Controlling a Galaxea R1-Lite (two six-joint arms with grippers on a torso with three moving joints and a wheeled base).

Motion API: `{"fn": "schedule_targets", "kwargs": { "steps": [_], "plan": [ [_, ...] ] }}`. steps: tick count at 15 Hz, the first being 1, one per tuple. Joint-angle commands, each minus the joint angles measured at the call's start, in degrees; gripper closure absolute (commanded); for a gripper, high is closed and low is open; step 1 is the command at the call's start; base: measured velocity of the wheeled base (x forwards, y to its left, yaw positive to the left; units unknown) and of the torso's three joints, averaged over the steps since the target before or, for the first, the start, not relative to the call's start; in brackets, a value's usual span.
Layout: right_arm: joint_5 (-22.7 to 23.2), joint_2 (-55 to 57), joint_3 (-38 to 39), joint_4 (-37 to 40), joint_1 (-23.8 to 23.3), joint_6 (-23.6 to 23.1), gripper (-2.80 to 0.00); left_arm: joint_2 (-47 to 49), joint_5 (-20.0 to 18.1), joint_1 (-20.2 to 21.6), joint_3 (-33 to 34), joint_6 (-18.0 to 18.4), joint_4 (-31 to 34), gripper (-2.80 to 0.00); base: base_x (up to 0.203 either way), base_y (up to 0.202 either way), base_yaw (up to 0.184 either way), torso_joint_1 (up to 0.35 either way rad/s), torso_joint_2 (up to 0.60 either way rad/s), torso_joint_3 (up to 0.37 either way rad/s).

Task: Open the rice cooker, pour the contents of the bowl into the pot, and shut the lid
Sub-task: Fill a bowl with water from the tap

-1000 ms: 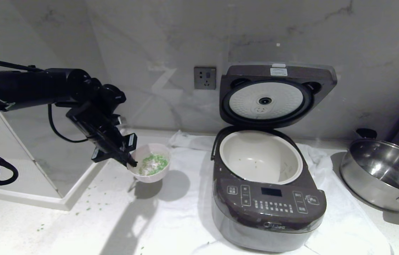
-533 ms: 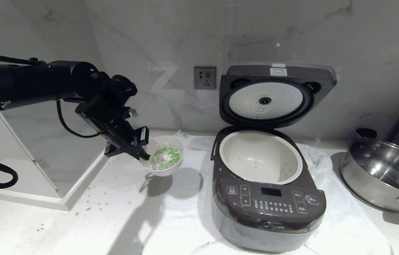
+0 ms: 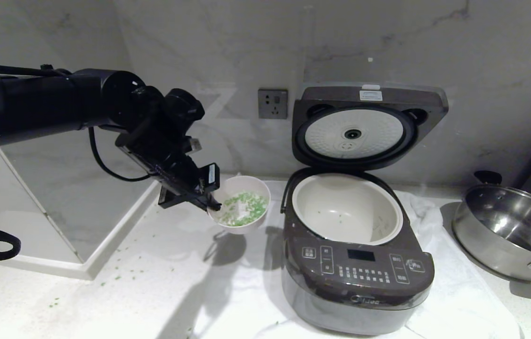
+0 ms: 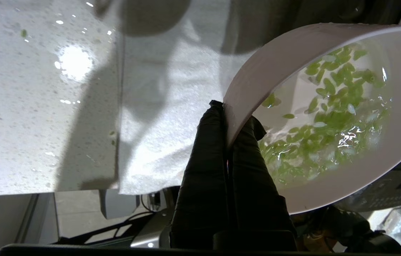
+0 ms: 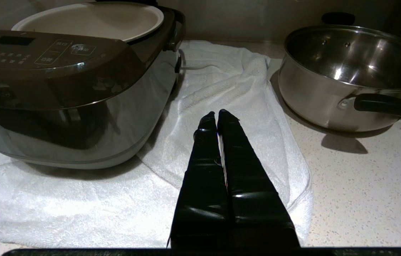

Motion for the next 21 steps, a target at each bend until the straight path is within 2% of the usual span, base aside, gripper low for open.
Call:
{"fn": "schedule_targets", "kwargs": {
  "steps": [1, 6, 9, 21],
  "plan": [
    [0.0, 0.1, 0.1, 0.0, 0.0, 0.0, 0.00, 0.1, -0.1, -1.9, 0.0, -1.1, 0.2, 0.00, 0.000, 0.000, 0.000, 0.000, 0.00, 0.000],
    [0.0, 0.1, 0.1, 0.0, 0.0, 0.0, 0.00, 0.6, 0.2, -3.1, -0.5, -2.2, -1.2, 0.00, 0.000, 0.000, 0.000, 0.000, 0.00, 0.000],
    [0.0, 0.1, 0.1, 0.0, 0.0, 0.0, 0.00, 1.0, 1.0, -3.4, -0.6, -1.8, -4.6, 0.00, 0.000, 0.000, 0.000, 0.000, 0.00, 0.000],
    [0.0, 0.1, 0.1, 0.0, 0.0, 0.0, 0.00, 1.1, 1.2, -5.3, -0.5, -1.4, -3.9, 0.00, 0.000, 0.000, 0.000, 0.000, 0.00, 0.000]
  ]
}}
